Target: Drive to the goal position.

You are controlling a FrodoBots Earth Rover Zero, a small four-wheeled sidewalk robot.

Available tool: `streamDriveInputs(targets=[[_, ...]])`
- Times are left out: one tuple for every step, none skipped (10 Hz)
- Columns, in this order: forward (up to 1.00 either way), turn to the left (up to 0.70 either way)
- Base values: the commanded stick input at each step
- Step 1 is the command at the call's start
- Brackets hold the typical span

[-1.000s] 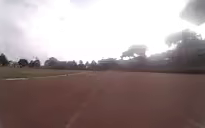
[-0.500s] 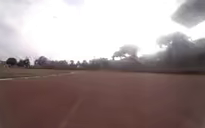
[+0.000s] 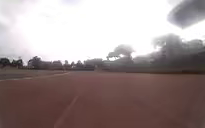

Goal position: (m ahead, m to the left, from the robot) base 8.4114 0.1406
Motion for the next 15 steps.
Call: streamDriveInputs(targets=[[0.70,0.00],[0.70,0.00],[0.70,0.00],[0.70,0.00],[0.70,0.00],[0.70,0.00],[0.70,0.00],[0.70,0.00],[0.70,0.00],[0.70,0.00],[0.70,0.00],[0.70,0.00],[0.70,0.00],[0.70,0.00],[0.70,0.00]])
